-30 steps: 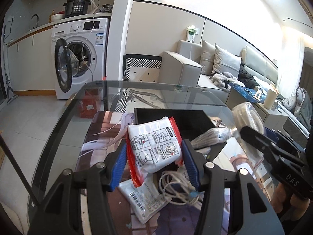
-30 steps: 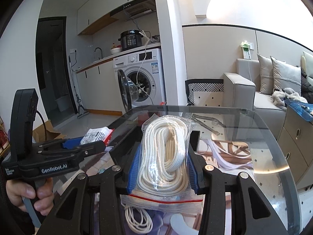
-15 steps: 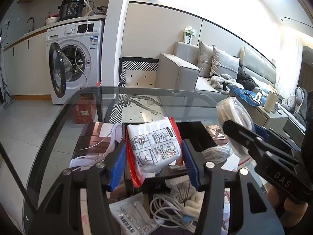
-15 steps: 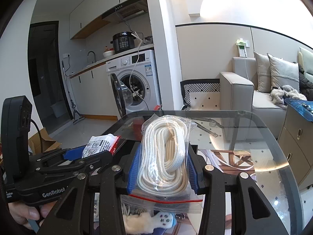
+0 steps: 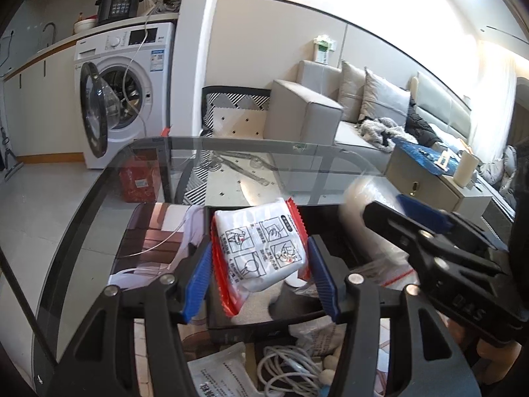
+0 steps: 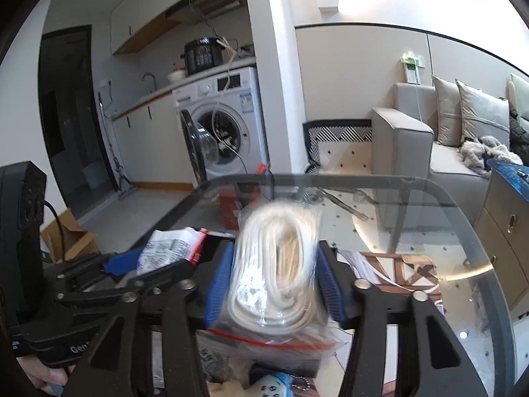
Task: Organize soft objects
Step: 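Open the left tool into the black box while the right tool releases the rope bag inside, then move the right tool toward the white plush doll with blue hair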
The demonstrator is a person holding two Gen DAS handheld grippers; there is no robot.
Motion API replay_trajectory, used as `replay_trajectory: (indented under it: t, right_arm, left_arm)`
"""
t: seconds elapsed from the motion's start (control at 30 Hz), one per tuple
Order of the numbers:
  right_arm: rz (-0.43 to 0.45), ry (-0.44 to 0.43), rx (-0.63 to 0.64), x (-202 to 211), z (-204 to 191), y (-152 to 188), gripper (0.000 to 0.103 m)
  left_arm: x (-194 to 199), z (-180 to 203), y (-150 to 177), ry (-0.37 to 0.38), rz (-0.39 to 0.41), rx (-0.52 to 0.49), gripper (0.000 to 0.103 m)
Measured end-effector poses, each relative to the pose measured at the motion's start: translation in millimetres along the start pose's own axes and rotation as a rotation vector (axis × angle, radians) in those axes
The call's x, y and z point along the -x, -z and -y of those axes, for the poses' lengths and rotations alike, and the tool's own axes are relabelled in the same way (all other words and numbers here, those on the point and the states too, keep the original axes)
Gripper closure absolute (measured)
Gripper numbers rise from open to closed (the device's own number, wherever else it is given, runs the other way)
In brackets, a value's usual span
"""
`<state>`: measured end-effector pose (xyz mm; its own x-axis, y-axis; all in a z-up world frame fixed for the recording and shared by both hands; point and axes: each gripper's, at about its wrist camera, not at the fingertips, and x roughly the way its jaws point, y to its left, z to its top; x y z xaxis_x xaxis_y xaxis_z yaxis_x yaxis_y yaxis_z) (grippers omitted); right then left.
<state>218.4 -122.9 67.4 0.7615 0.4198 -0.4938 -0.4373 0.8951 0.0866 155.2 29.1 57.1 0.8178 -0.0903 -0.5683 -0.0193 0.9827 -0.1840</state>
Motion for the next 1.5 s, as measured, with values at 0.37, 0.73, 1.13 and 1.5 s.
replay_trajectory:
  t: [0.37,0.73,1.13,1.5]
  right_arm:
    - [0.009,0.049,0.014,22.4,13.4,14.8,0.016]
    - [-0.033,0.052,0.023,39.7,14.6,41.4,0.0]
    - [-0.1,0.014,0.018,51.7,6.1,83.0,0.0]
    - [-0.129,-0.031,0.04,49.2,-12.2,96.7,0.0]
  left_arm:
    - [-4.3,2.5,6.9,0.014,-0.023,-0.018,0.005]
    - [21.3,-8.9,15.8,-0.011,-0.014,-0.021,0.0]
    - [42.7,-23.9,42.1,-0.033,-0.043,-0.032,0.0]
    - [48.7,-31.1,55.1,-0.056,-0.054,-0.022,0.0]
